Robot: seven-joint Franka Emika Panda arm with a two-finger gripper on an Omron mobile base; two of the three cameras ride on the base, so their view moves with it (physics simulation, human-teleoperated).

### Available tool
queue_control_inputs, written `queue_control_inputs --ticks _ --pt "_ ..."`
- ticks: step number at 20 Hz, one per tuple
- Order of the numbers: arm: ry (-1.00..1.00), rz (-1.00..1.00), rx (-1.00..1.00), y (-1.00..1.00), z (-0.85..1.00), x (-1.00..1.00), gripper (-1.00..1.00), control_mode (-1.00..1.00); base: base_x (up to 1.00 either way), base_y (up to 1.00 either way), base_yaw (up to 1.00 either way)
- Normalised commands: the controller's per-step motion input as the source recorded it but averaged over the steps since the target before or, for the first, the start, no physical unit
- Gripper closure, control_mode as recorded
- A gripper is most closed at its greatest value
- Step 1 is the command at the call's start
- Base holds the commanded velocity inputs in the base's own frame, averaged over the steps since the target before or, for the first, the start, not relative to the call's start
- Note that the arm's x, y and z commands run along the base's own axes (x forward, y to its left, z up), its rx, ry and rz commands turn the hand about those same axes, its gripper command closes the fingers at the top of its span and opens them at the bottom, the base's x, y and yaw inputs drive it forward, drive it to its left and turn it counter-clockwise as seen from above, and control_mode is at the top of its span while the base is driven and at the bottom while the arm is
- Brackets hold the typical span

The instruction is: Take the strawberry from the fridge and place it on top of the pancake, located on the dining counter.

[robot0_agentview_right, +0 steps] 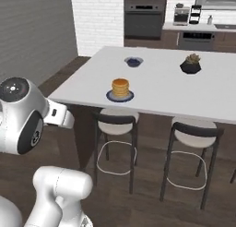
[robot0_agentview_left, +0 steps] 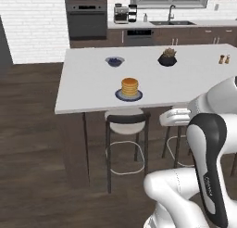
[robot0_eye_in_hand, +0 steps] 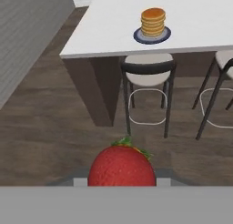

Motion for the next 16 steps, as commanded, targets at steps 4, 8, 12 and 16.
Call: queue_control_inputs --ticks 4,8,12,16 --pt "0.00 0.00 0.00 0.00 0.00 0.00 1.00 1.00 0.53 0.50 -0.05" --pt "0.00 0.00 0.00 0.00 0.00 0.00 1.00 1.00 0.59 0.29 -0.20" --pt "0.00 0.00 0.00 0.00 0.00 0.00 1.00 1.00 0.50 0.20 -0.28" --pt "0.00 0.00 0.00 0.00 0.00 0.00 1.00 1.00 0.46 0.43 -0.29"
